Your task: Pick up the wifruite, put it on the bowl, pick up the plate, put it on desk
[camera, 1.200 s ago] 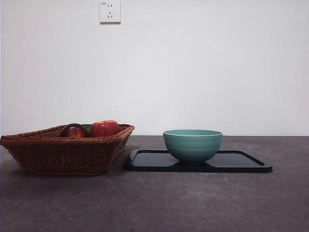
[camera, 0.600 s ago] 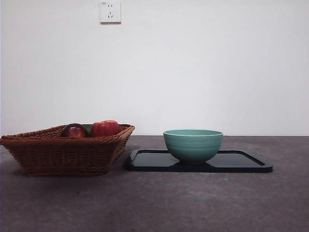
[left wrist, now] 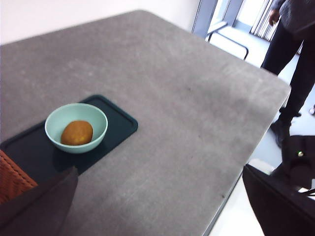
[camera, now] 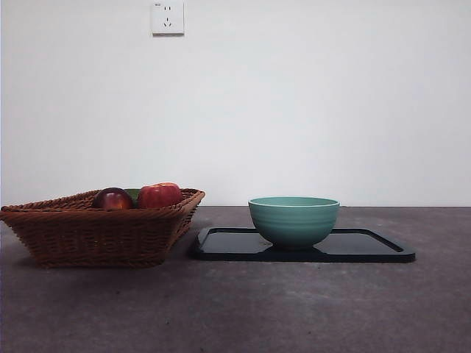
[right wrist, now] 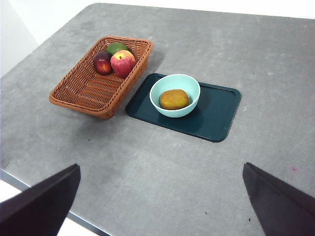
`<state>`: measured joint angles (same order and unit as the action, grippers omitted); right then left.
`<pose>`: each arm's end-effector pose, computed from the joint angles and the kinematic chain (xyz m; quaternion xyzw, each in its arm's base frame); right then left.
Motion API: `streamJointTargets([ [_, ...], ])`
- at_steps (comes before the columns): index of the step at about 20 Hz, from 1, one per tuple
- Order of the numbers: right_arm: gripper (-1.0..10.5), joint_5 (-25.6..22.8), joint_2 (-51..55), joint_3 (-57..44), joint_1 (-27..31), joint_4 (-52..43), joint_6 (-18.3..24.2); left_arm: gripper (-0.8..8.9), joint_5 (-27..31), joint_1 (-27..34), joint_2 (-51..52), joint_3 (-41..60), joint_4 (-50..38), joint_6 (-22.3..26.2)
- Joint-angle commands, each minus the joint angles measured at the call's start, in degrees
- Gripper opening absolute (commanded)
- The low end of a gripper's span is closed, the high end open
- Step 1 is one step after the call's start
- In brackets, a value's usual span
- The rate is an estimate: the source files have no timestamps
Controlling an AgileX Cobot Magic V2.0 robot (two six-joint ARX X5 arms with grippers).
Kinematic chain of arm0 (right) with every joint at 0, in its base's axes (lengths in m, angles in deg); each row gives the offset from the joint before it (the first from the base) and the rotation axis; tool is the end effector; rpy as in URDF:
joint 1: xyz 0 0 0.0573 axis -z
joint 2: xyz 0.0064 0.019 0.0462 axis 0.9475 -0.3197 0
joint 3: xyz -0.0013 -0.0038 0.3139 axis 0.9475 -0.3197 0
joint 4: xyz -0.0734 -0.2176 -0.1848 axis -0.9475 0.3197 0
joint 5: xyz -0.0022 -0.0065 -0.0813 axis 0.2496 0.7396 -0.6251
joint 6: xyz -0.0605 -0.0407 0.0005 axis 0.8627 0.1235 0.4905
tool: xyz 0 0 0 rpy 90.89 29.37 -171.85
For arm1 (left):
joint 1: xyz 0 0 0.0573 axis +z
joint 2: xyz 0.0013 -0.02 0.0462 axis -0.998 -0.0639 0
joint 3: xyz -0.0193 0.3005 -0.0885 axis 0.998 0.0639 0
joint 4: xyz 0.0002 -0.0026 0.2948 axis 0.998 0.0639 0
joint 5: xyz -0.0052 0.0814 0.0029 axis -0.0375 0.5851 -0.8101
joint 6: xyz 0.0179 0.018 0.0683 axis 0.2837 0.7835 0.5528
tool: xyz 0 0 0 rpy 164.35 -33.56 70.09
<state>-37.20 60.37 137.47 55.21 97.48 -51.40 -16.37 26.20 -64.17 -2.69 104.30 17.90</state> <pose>0.0111 0.0174 0.4430 0.0479 0.2584 0.2369 0.9353 0.0950 -0.1591 0.4284 0.0131 0.2056 -0.4509 0.8685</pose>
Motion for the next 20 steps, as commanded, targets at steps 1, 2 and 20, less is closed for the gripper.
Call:
streamJointTargets([
  [1,5.8,0.1,-0.2,0.7,-0.2,-0.3,-0.7,5.93,0.1,-0.6,-3.2,-1.1,-0.3,-0.2],
  [2,5.8,0.0,-0.2,0.7,-0.2,-0.4,-0.6,5.93,0.1,-0.6,-4.8,-1.3,-0.3,0.0],
  [20,5.8,0.1,-0.2,0.7,-0.2,0.3,-0.7,5.93,-9.6,11.2,-50.0,-36.5,21.5,7.8],
])
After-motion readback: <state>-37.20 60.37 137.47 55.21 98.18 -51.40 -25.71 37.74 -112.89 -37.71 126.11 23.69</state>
